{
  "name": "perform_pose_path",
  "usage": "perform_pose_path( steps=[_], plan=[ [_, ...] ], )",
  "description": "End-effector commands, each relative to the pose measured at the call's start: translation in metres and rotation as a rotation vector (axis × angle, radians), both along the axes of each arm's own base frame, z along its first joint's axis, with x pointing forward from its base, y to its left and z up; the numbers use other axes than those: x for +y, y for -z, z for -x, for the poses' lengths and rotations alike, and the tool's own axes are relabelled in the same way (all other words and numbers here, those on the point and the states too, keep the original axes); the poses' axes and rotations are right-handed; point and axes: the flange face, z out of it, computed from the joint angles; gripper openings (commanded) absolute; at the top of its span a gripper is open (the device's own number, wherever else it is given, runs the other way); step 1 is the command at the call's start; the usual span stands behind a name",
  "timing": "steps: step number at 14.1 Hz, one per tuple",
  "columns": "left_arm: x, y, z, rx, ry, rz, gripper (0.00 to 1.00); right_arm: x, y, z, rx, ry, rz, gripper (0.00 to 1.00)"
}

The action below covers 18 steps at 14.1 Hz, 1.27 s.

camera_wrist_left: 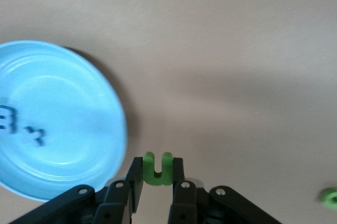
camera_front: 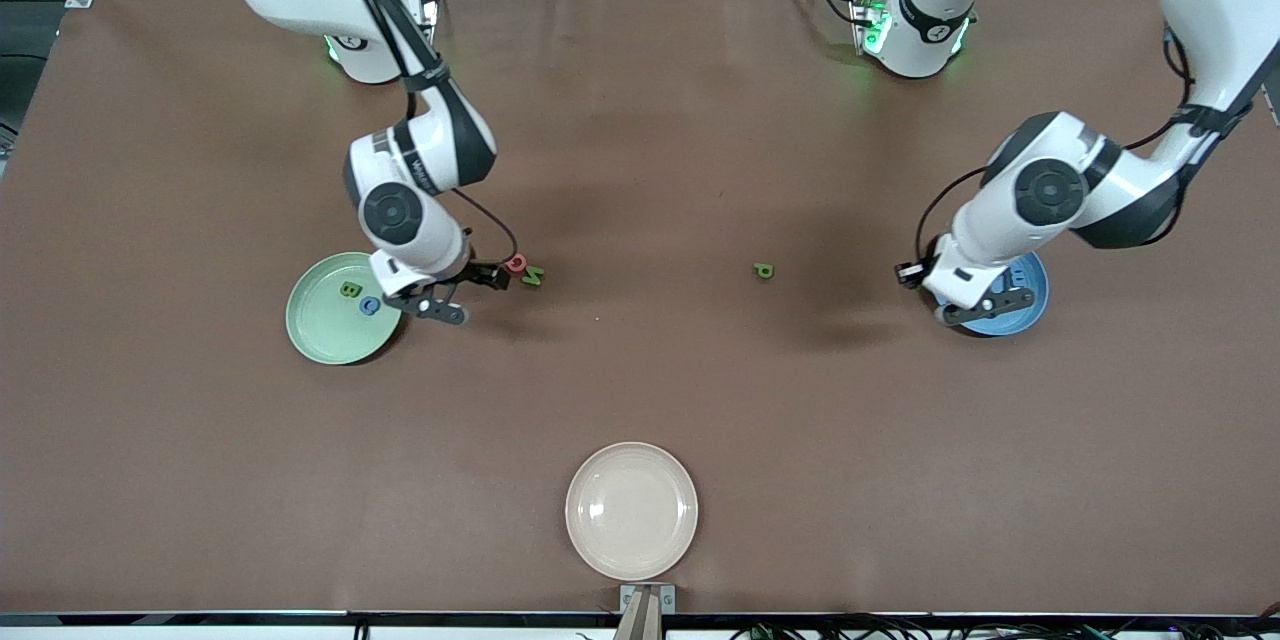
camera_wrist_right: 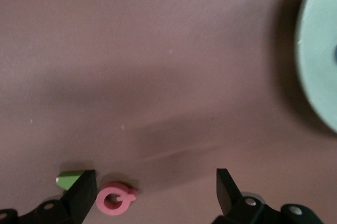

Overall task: Sort upper and lower case letters into plates
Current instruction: 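Carry the u to the blue plate while the right gripper reaches pink q, then release the u, grasp green p with the left gripper while the right grasps q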

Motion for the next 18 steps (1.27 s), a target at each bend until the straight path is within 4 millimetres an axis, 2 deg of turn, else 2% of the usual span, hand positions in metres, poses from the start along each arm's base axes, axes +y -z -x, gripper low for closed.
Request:
perform_pose_path(
  steps=[1, 3, 7, 12, 16, 18],
  plan=[
    [0.031, 0.006, 0.018, 0.021, 0.061, -0.010, 0.08, -0.005, 0.013, 0.018, -0.024, 0.022, 0.011, 1.00],
    [0.053, 0.017, 0.025, 0.003, 0.100, -0.044, 0.08, -0.004, 0.018, 0.023, -0.038, 0.023, 0.008, 1.00],
    [0.077, 0.040, 0.033, -0.023, 0.139, -0.057, 0.08, 0.009, 0.035, 0.033, -0.052, 0.039, 0.012, 1.00],
    [0.093, 0.070, 0.043, -0.055, 0.177, -0.048, 0.09, 0.026, 0.043, 0.044, -0.060, 0.055, 0.017, 1.00],
    [0.094, 0.079, 0.049, -0.045, 0.196, -0.056, 0.10, 0.036, 0.043, 0.050, -0.062, 0.069, 0.020, 1.00],
    [0.099, 0.086, 0.053, -0.033, 0.192, -0.061, 0.14, 0.040, 0.043, 0.053, -0.061, 0.072, 0.022, 1.00]
  ],
)
